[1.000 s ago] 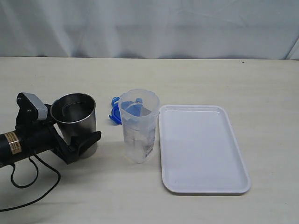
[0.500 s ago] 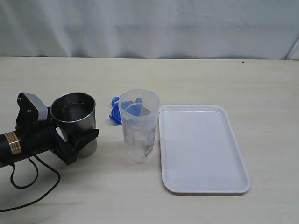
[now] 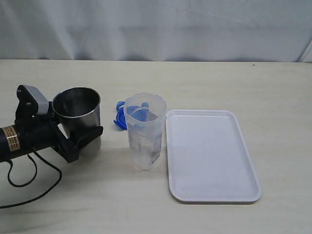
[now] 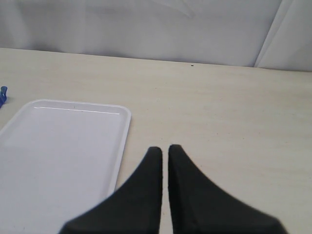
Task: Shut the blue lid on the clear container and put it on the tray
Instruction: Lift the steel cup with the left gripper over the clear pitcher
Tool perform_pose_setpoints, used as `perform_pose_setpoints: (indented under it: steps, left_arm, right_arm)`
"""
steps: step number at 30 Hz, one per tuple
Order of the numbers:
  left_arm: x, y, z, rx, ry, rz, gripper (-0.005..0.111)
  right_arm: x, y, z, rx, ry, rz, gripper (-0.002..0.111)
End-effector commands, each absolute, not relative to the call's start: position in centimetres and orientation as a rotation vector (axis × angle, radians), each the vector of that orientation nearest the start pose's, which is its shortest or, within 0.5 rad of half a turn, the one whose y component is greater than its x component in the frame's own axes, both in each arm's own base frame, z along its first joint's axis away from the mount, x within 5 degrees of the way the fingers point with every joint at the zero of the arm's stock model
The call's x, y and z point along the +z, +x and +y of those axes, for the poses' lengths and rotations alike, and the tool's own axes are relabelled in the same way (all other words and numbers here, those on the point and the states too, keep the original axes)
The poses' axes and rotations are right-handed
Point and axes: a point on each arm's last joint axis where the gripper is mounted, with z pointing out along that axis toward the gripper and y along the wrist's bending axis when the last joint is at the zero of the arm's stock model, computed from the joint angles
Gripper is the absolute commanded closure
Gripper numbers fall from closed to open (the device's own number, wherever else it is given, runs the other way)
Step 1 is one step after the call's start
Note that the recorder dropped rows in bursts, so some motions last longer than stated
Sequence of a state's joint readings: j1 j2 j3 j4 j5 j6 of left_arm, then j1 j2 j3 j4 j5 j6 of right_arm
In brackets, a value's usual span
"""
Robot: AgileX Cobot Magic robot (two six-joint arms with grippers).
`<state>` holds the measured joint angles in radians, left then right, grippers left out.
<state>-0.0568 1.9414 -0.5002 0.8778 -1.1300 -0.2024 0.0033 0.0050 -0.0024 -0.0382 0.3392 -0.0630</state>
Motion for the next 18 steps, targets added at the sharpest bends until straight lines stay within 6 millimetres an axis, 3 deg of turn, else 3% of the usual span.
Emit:
perform_pose_setpoints:
  steps: [1,5,18]
  left_arm:
    - [13.3,27.2,-8.3,-0.646,0.768,1.596,0.107]
    - [14.5,27.5,-8.3,-0.639,0.756,1.562,0.107]
    - [18.3,31.6,-8.7,-0.707,0.687,1.454,0.107]
  right_arm:
    - [18.2,5.4,-0.1,-0.083,-0.079,1.823,0.104]
    - [18.2,5.4,-0.1,-0.083,-0.079,1.823,0.104]
    - [18.2,5.4,-0.1,-0.083,-0.079,1.823,0.104]
